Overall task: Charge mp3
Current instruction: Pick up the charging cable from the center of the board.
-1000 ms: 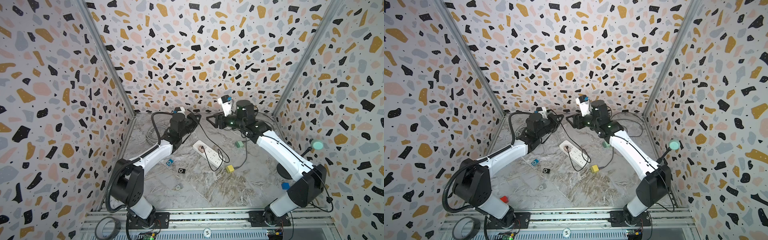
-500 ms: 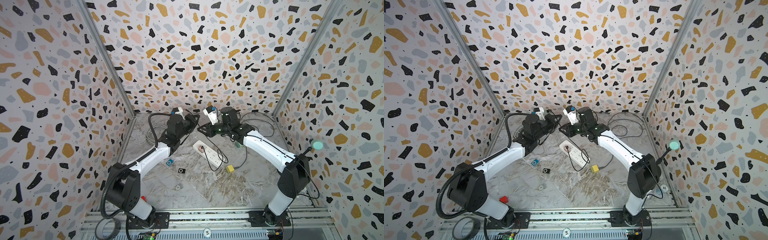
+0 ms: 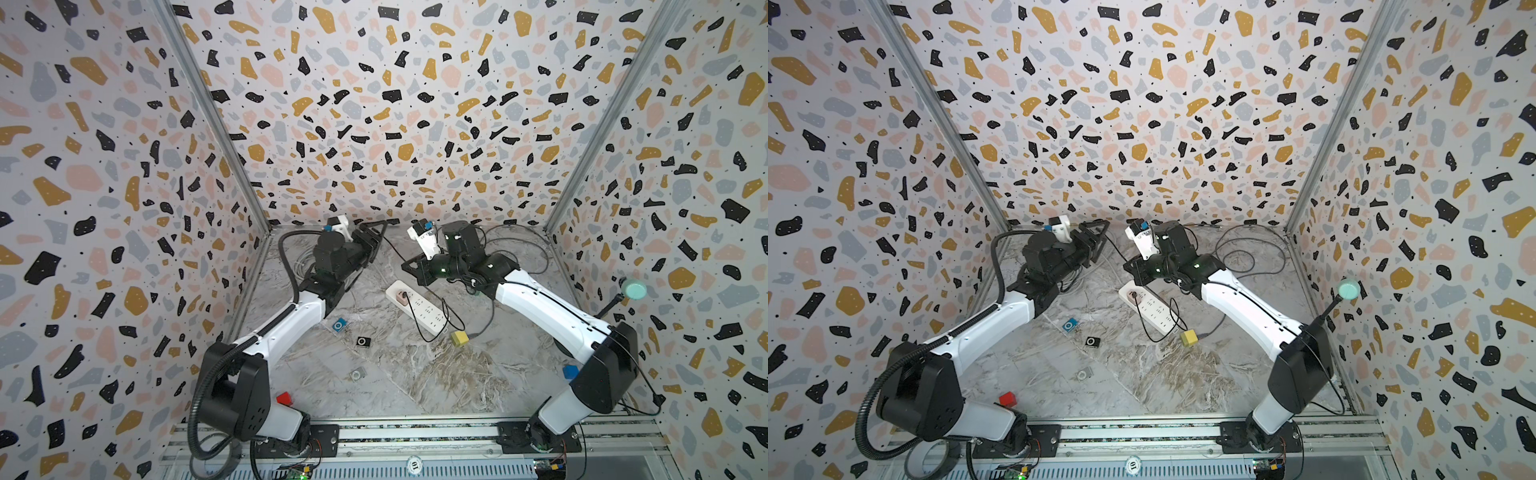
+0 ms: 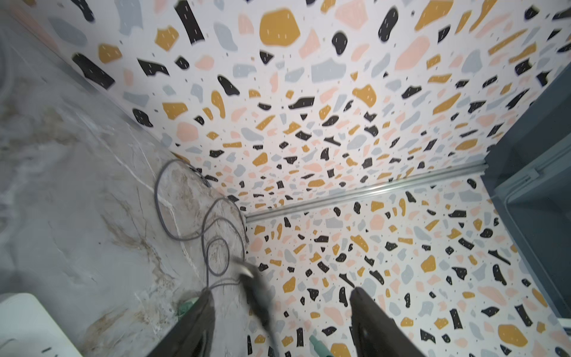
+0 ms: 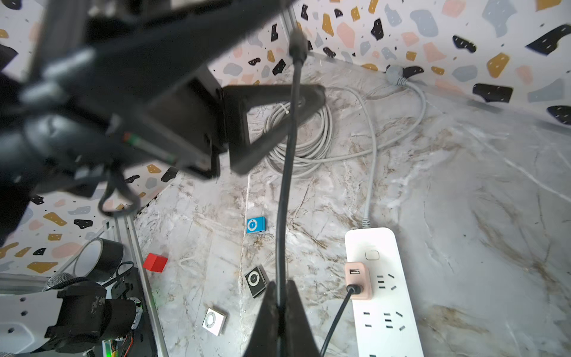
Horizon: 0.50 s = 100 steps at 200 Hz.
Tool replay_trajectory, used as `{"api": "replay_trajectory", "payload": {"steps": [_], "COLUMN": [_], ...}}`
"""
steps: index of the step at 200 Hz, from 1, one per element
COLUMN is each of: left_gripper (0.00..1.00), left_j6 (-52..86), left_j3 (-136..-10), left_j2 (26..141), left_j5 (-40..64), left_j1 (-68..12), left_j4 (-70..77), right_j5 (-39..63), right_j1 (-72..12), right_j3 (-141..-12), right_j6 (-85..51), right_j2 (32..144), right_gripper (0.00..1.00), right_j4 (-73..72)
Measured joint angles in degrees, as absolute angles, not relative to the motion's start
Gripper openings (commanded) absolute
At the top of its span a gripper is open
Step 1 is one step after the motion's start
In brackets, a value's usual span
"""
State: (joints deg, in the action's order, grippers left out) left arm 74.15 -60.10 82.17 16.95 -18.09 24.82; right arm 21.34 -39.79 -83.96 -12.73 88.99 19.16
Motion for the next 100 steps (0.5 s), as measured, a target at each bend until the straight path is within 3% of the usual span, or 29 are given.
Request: {"api": "replay_trajectory", "payload": {"steps": [30, 100], "left_gripper": [0.7, 0.67], "left_j6": [74.9, 79.4], "left_j3": [-61.5, -59.5], "left_j2": [81.2, 79.5], "left_j5": [22.1, 28.9], "left_j1": [-14.9, -15.8], "left_j4": [21.5, 18.1], "right_j5": [18.9, 17.1], "right_j1": [-40.2, -40.4], "right_j3": [-81.5, -81.3], "right_j6": [-10.9, -9.0], "right_j2": [83.6, 84.4], "right_gripper": [0.0, 0.0], "right_j4": [19.9, 20.2]}}
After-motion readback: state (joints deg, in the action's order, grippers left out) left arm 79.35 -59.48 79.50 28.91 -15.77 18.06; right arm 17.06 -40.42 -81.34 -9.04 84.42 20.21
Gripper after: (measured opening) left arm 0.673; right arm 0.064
